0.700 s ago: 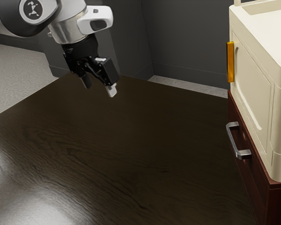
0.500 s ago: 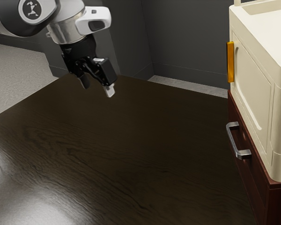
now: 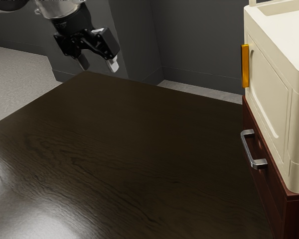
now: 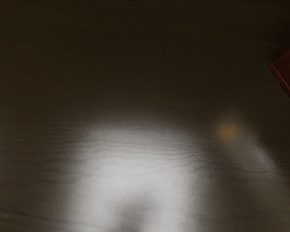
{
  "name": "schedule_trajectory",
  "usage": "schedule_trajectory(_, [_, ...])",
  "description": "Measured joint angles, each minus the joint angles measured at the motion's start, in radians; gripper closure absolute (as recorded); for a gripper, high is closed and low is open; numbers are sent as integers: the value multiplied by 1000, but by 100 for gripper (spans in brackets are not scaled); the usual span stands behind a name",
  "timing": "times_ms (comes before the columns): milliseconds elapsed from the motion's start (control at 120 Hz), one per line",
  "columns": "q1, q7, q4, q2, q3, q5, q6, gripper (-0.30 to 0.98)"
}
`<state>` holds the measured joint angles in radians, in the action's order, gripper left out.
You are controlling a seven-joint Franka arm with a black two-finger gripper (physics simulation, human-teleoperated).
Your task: Pull the drawer handle with one arm to open the drawer
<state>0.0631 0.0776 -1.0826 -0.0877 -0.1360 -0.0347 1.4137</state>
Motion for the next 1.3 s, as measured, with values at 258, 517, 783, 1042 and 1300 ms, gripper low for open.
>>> schedule_trajectory(258, [3,132,-20,-32,1,-71,38,2])
schedule_trajectory(517, [10,220,-222,-23,3,-118,186,2])
schedule_trajectory(783, [74,307,-465,75,3,-192,373,2])
schedule_trajectory(1042, [158,368,-516,62,7,-233,514,2])
schedule_trajectory(1300, [134,407,-508,0,38,-283,575,4])
